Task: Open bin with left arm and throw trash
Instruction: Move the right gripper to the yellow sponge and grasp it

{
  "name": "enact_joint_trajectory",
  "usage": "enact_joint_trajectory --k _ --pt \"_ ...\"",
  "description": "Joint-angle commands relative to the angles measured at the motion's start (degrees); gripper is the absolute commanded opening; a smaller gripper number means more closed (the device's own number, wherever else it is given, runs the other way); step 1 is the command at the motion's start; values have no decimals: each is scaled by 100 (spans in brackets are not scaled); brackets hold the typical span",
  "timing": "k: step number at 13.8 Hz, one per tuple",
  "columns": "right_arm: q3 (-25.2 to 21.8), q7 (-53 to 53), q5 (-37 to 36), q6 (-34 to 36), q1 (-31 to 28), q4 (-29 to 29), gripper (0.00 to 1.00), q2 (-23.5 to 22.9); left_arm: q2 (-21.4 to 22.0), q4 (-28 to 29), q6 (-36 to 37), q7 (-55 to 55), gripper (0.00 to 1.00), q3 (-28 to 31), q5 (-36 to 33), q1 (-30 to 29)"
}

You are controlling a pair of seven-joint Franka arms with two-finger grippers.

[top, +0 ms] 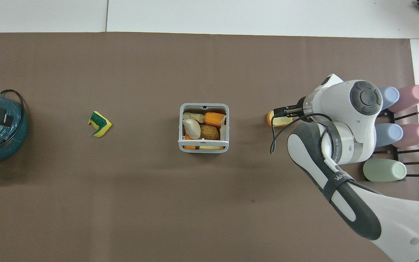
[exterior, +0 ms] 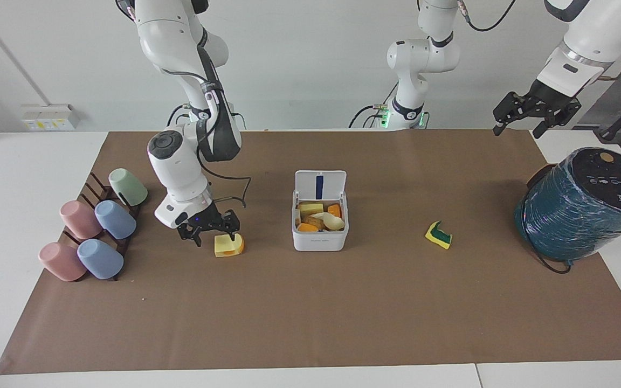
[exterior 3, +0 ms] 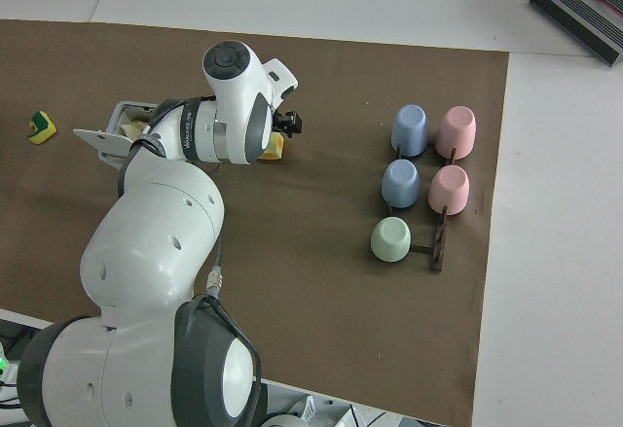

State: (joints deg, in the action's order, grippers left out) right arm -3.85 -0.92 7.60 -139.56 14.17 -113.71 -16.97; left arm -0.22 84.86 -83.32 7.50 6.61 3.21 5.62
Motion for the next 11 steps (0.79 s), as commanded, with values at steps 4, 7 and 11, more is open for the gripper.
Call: enact_joint_trajectory --k 4,7,11 --pt "33 -13 -101 -466 208 -99 100 -263 127 127 44 -82 100 -28 -66 0" --pt "33 -4 -101 -493 305 -99 100 -429 127 127 44 -90 100 -28 -66 0" --pt "25 31 -128 -607 341 -90 15 -553 127 127 44 -82 100 -28 -66 0"
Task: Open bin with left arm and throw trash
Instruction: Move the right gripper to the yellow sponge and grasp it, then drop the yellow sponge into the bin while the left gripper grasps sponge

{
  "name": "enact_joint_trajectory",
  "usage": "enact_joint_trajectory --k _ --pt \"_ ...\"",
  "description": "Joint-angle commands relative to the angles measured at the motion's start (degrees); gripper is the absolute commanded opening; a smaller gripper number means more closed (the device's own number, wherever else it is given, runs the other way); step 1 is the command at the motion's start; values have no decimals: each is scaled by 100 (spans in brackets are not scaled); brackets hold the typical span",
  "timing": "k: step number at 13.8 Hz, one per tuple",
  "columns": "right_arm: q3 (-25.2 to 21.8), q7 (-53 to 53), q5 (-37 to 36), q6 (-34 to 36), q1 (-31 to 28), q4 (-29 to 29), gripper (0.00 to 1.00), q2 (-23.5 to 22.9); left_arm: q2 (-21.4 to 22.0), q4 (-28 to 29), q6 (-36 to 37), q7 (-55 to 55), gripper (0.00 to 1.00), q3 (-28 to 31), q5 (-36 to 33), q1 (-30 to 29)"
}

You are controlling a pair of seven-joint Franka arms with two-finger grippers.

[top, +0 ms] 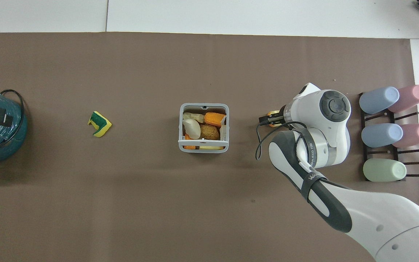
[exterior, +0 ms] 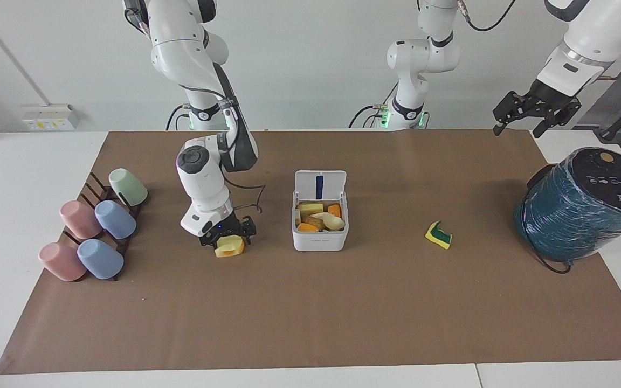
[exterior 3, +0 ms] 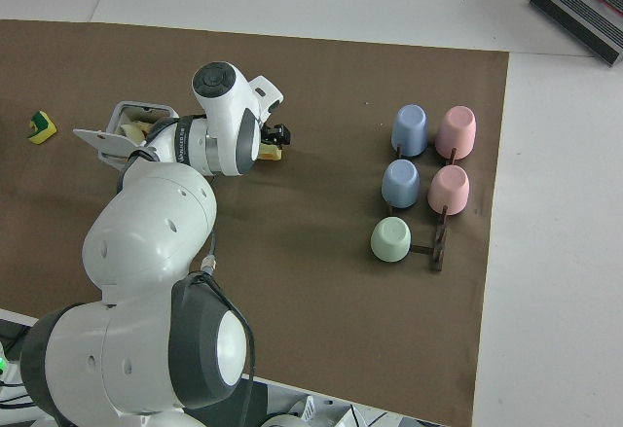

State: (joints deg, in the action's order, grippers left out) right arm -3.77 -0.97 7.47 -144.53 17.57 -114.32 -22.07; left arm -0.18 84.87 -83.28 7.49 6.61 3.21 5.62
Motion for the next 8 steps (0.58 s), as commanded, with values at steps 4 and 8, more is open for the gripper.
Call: enact_joint_trajectory --k 4,8 --pt "8 53 -114 108 -25 24 0 -17 124 127 40 -81 100 -28 -66 0" --pt "8 62 -114 740 -87 182 0 263 124 127 13 -72 100 -28 -66 0"
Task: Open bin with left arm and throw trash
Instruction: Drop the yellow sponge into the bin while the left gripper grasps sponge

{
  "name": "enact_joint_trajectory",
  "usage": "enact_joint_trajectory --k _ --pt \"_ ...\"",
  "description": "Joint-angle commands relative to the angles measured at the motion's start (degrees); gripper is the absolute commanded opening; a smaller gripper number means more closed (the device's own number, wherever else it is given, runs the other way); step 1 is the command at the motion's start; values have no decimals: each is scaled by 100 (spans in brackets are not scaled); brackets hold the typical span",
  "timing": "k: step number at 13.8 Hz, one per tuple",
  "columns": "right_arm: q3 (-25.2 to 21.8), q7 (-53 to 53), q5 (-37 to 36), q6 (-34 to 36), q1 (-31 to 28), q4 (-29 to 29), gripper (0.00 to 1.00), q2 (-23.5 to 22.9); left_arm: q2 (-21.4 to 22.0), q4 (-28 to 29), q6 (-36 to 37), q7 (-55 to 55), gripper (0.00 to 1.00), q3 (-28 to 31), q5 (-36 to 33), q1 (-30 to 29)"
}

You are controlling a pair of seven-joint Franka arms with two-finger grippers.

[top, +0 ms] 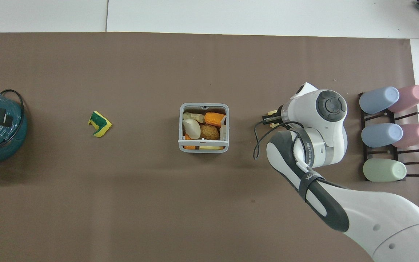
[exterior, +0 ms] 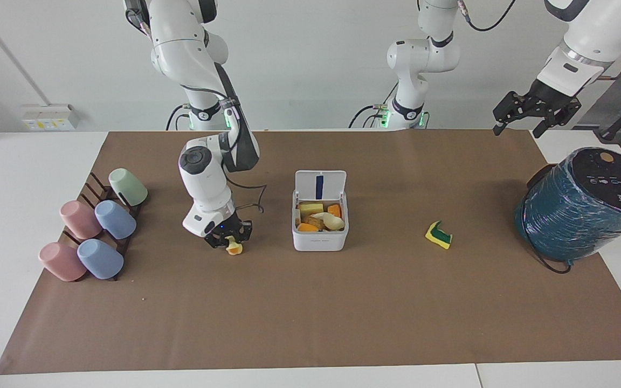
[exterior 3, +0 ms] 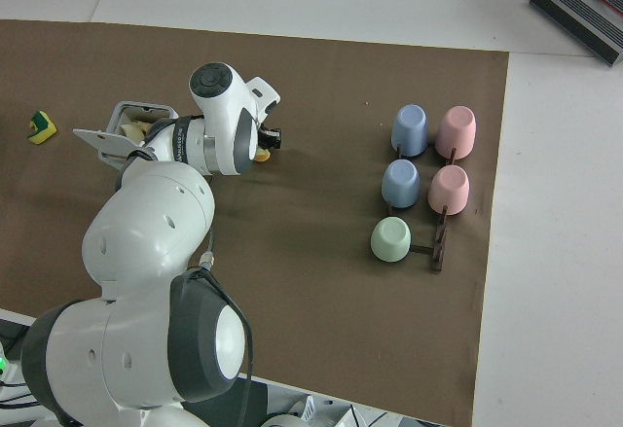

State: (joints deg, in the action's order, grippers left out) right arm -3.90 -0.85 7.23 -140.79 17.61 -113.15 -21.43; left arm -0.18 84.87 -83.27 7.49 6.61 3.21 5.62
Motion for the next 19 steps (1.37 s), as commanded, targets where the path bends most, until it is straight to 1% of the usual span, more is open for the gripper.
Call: enact_joint_trajectory --k 1,3,4,5,6,8,9,11,13,15,17,18,19 --pt "21 50 -90 516 -100 117 0 279 115 118 -5 -54 100 -28 -66 -17" --pt "21 67 -82 850 -109 248 0 446 141 144 -23 -72 100 -36 -66 53" --pt "13 155 -81 1043 -118 371 0 490 167 275 -84 -98 100 -36 -66 79" --pt "21 295 -73 1237 -118 520 0 525 298 537 -389 -98 100 -45 -66 88" --pt "21 392 -29 1386 -118 661 0 543 517 1079 -975 -89 100 -37 -75 193" --pt "47 646 33 1624 -109 951 0 596 948 2161 -2206 -89 100 -80 -75 177" --pt "91 874 146 1730 -100 1109 0 605 993 2435 -2516 -81 100 -159 -75 115" --pt "109 1401 759 1748 -4 1391 0 605 906 2735 -3017 -98 100 -544 -75 -217" --pt "275 1902 1235 1600 93 1515 0 578 643 3052 -3650 -107 100 -643 -66 -281" --pt "355 2482 1456 1249 355 1498 0 561 266 3368 -4265 -107 100 -652 -66 -194" --pt "355 2905 1622 1142 602 1462 0 570 -7 3781 -5072 -98 100 -774 -66 -184" --pt "355 3063 1824 1046 751 1436 0 570 -34 4026 -5529 -98 100 -801 -66 -184" --pt "355 3195 1904 967 892 1392 1 561 -43 4220 -5786 -98 100 -810 -66 -184"
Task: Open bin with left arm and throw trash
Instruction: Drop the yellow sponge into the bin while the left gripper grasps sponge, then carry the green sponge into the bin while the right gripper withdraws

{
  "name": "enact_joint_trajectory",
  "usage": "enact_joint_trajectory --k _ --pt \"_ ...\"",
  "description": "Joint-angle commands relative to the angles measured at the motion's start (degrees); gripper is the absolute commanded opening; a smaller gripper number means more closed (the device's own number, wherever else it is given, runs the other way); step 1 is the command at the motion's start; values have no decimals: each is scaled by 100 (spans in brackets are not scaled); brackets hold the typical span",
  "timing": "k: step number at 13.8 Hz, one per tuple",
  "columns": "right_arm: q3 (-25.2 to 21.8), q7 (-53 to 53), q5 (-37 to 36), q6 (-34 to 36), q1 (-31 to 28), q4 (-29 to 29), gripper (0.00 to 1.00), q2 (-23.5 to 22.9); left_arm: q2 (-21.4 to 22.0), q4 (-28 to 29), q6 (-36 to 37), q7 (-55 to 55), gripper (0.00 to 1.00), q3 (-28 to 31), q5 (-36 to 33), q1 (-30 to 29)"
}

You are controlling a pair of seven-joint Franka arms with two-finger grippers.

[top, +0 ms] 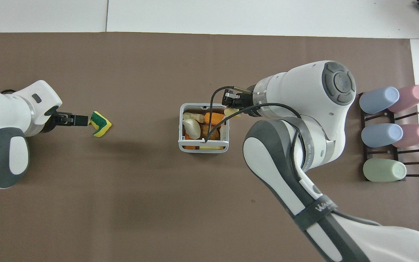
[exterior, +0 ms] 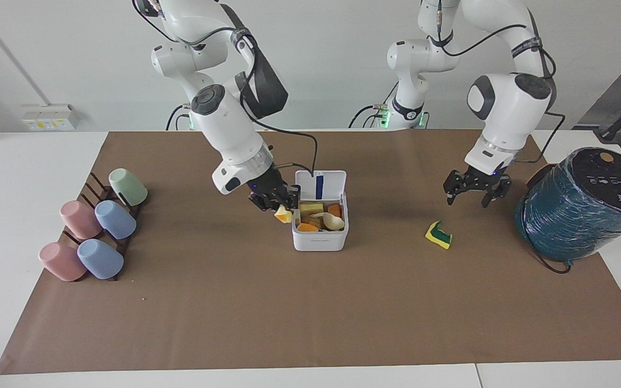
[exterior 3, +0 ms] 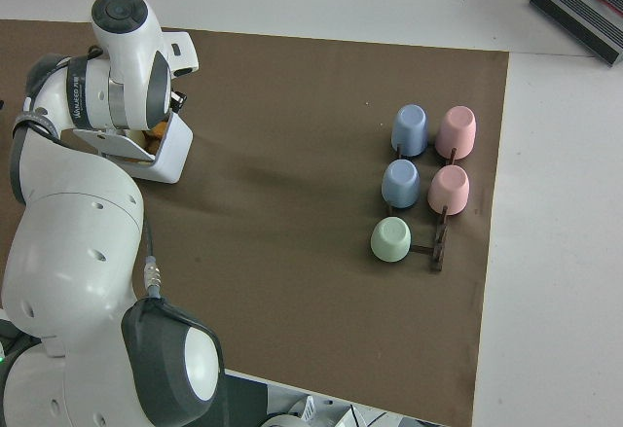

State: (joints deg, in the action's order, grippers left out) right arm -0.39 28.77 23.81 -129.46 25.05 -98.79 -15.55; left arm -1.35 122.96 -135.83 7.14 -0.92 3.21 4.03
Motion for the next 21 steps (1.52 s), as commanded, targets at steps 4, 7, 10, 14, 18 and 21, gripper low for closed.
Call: enact_joint_trajectory --k 4,7,10,14,18,21 --pt "4 498 247 -185 324 -299 77 -10 -338 545 -804 -46 100 -172 -66 -7" --pt "4 507 247 -308 395 -343 100 -1 -541 860 -1409 -46 100 -198 -66 106" --pt "-5 489 247 -396 378 -290 100 -36 -655 1002 -1911 -81 93 -198 -66 124" --pt "4 498 256 -414 395 -185 100 -54 -691 950 -1912 -275 0 -198 -66 90" --pt "-5 498 160 -519 404 8 100 -80 -612 809 -1833 -248 0 -207 -66 63" --pt "-119 428 -654 -423 238 35 100 112 -445 608 -1737 -284 0 -418 -66 45"
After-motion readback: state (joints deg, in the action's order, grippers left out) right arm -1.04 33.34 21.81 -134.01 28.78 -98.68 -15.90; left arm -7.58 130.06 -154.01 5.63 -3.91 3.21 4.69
